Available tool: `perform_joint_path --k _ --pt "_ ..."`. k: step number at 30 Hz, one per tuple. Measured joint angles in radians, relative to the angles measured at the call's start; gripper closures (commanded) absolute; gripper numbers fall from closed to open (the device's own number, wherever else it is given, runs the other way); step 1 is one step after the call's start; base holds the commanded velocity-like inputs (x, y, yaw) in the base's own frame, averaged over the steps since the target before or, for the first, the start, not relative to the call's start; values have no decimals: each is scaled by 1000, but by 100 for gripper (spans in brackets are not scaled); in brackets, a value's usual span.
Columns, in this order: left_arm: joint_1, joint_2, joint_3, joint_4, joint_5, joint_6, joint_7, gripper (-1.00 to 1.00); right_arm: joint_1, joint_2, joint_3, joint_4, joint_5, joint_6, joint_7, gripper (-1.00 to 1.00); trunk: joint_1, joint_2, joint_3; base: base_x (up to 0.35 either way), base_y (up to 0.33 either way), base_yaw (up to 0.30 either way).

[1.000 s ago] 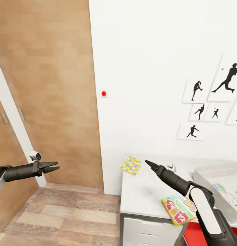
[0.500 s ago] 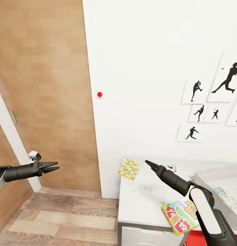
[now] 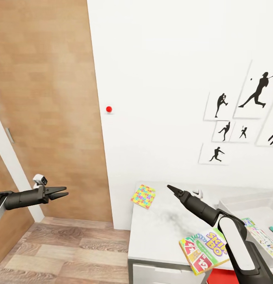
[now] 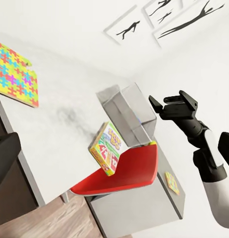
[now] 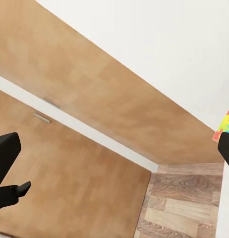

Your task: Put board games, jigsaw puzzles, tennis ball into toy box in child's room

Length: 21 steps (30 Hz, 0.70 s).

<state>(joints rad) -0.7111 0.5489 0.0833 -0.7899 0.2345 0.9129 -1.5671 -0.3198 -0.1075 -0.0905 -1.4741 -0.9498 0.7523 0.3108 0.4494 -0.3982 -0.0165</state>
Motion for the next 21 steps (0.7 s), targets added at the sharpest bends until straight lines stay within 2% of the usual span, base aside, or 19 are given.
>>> perform_joint_path --k 6,10,21 --pt "0 0 0 0 0 1 0 -100 0 0 0 0 -1 0 0 -100 0 0 0 2 0 -74" --pt "0 0 0 0 0 1 0 -100 0 0 0 0 0 0 0 -100 0 0 0 0 128 -108" --pt "0 0 0 0 0 1 0 -100 0 0 0 -1 1 -1 -4 -100 0 0 0 0 52 -16"
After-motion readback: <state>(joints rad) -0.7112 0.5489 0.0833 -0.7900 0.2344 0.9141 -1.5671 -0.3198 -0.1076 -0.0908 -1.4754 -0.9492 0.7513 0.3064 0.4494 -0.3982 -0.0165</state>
